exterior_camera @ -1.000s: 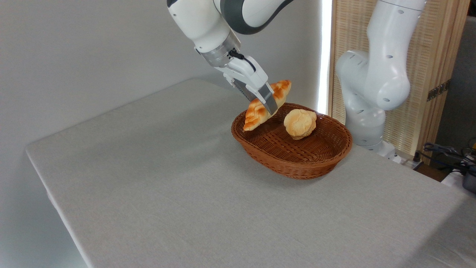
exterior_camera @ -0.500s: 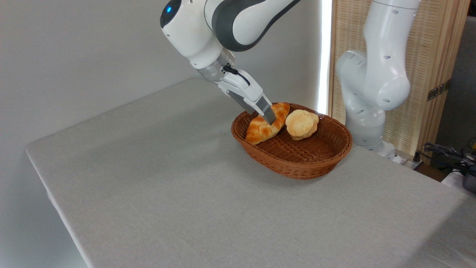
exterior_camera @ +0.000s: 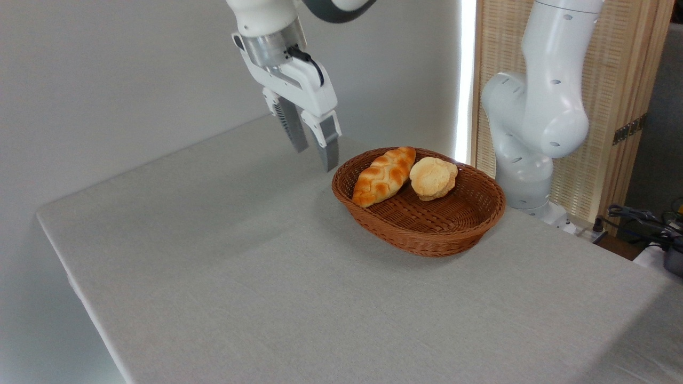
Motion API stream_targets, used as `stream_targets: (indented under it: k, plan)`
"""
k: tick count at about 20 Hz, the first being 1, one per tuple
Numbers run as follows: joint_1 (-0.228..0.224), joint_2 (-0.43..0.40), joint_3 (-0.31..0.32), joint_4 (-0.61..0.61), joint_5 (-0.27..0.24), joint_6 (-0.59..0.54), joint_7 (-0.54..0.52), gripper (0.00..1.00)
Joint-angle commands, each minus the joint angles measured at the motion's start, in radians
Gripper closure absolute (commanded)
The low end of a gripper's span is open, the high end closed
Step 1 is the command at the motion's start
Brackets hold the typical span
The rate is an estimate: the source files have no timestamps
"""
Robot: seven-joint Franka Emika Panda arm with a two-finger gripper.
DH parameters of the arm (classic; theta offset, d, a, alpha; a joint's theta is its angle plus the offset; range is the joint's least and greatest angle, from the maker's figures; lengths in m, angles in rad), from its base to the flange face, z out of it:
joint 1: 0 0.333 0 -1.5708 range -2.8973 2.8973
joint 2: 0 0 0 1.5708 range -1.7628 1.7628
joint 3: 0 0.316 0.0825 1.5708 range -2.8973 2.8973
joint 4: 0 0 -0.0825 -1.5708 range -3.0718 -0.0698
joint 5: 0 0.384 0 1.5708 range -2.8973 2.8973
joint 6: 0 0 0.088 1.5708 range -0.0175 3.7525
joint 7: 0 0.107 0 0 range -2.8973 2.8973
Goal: Put bread into the basket
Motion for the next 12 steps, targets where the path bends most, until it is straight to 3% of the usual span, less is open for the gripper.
stream_targets:
  k: [1,6,12]
  plan:
    - [-0.005,0.006,0.011,0.036,0.053,0.112,0.011,0.00]
    - [-0.005,0.067,0.038,0.084,0.094,0.246,0.011,0.00]
    - [-0.005,0.174,0.096,0.199,0.085,0.266,0.069,0.00]
